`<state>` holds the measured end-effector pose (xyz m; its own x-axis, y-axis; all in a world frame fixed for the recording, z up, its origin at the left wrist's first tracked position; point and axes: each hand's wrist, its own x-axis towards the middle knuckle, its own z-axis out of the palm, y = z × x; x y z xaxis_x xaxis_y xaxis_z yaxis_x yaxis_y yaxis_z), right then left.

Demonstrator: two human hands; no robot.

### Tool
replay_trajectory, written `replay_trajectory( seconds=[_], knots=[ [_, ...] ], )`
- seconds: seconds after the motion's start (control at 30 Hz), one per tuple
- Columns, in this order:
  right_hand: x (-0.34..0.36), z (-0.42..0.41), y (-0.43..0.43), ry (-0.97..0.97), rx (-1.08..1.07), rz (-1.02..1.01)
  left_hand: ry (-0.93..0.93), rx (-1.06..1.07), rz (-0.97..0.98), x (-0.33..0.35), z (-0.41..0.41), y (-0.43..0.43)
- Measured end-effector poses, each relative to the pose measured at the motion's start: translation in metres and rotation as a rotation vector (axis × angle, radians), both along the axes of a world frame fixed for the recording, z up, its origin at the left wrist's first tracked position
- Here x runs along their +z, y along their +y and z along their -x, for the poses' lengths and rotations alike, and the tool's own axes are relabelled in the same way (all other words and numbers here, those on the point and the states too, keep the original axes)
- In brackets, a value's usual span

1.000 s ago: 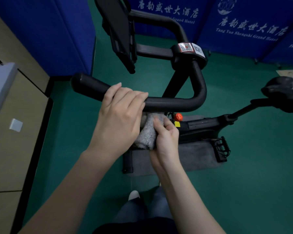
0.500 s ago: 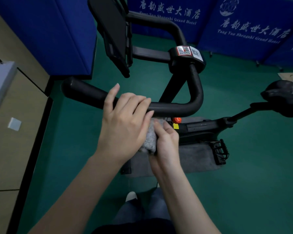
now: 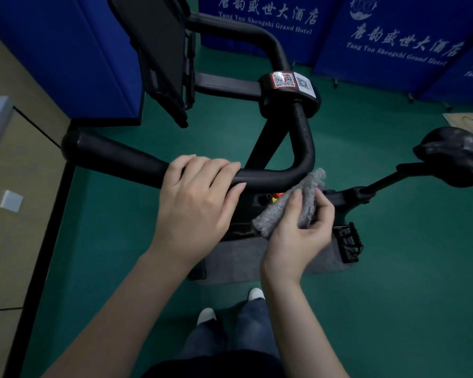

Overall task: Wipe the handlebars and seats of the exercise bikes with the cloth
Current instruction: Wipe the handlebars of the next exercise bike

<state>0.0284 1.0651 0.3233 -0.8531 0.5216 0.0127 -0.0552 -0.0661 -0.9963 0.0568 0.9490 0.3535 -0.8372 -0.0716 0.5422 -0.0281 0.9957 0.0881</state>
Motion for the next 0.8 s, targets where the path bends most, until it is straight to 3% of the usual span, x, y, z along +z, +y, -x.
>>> replay_trajectory(
  seconds=[0.2,0.4,0.57,0.8],
  knots=[
    [-0.001,-0.014,-0.007,0.163,0.078,-0.241,0.002,-0.006,-0.001,-0.002,0.0,-0.001],
    [0.01,0.02,0.006,0.113,-0.011,-0.14,-0.001,-0.007,-0.01,-0.002,-0.001,0.0],
    [0.006,0.006,0.0,0.244,0.119,-0.308,0.015,0.009,-0.01,-0.002,0.0,0.001],
    [0.022,0.031,0.02,0.262,0.269,-0.61,0.066,0.083,-0.039,-0.003,0.004,0.007]
  ],
)
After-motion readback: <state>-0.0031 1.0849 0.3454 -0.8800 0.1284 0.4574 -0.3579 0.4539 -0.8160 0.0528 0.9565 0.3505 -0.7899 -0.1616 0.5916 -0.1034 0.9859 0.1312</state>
